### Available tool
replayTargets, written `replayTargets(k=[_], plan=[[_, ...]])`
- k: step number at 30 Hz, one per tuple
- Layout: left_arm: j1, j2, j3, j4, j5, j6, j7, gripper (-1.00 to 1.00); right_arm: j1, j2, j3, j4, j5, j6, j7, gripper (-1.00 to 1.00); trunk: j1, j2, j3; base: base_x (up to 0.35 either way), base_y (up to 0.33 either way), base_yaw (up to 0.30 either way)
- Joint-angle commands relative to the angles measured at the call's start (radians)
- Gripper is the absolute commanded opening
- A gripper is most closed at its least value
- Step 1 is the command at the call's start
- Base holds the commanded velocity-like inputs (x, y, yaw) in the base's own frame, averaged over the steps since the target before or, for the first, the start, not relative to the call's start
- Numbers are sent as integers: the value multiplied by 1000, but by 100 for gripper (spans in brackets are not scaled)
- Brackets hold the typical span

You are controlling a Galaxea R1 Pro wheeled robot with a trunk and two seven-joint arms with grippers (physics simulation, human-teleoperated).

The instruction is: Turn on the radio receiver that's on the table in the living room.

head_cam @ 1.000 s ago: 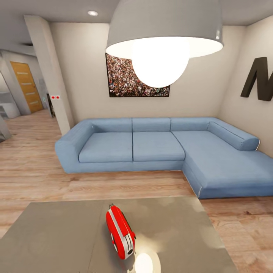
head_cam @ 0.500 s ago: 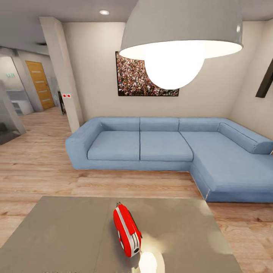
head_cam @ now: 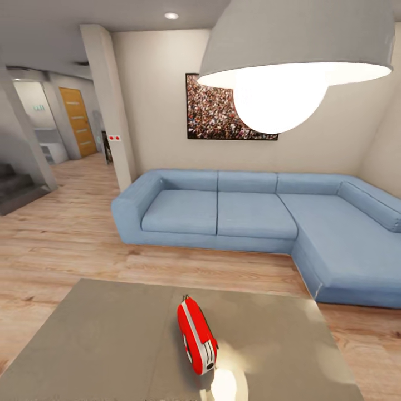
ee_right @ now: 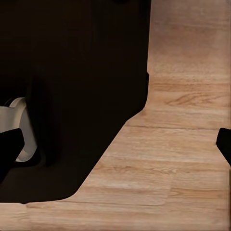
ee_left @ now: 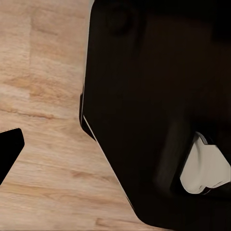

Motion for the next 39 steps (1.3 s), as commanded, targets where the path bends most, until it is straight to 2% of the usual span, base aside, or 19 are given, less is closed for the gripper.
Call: replayTargets(k=[1, 39], plan=[[0, 0, 0, 0, 0, 0, 0, 100, 0, 0, 0, 0, 0, 0, 0, 100, 0, 0, -1, 0, 0, 152], [0, 0, 1, 0, 0, -1, 0, 100, 0, -1, 1, 0, 0, 0, 0, 100, 0, 0, -60, 0, 0, 15]])
